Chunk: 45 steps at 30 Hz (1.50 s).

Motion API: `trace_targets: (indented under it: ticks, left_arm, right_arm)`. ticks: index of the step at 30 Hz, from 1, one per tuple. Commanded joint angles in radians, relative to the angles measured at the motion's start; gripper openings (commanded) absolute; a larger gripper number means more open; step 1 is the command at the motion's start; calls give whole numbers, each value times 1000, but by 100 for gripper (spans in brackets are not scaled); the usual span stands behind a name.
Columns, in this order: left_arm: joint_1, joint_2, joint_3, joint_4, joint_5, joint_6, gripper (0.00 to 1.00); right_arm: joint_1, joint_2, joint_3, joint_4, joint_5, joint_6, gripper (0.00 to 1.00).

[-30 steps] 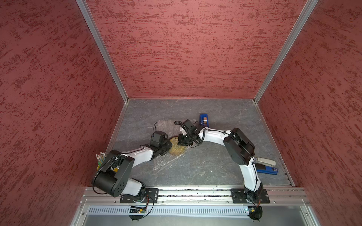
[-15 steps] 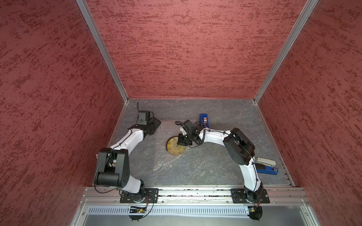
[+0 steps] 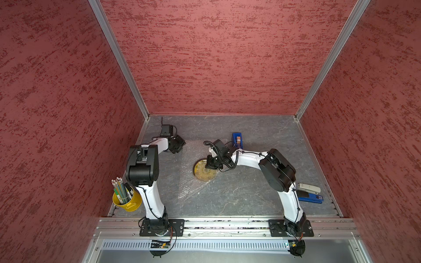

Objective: Wrap dinner plates in bubble wrap
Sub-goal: Wrap the plate in the bubble wrap.

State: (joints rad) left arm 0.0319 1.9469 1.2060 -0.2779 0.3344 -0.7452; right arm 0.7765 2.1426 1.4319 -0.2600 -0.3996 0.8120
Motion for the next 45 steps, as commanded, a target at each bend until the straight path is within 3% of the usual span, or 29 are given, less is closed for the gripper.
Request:
trace_targets:
  ticks: [1,3,12,17,33,37,45]
  left_arm:
    - [-3,56,10,-30,-1,50,36]
    - [-4,61,-2,-21,-11,54,34]
    - [-31,-13,-35,56,23,23,0]
    - [-118,-165,-103,141,75,-46,0]
    - [-428,-706,-590,259,-183,-281,0]
    - [-476,-732,-658,291,-210,-366,0]
    - [-507,-588,-719,285,-246,-485,0]
  right_arm:
    - [-6,45,-16,-38,27,10,0]
    - [-8,43,-14,-36,26,12,0]
    - [-8,60,-9,-28,20,25,0]
    - [-8,68,-4,-27,20,30,0]
    - [-8,56,-44,17,5,71,0]
    - [-9,54,-57,40,-2,87,0]
    - [-9,20,-94,98,-10,118,0]
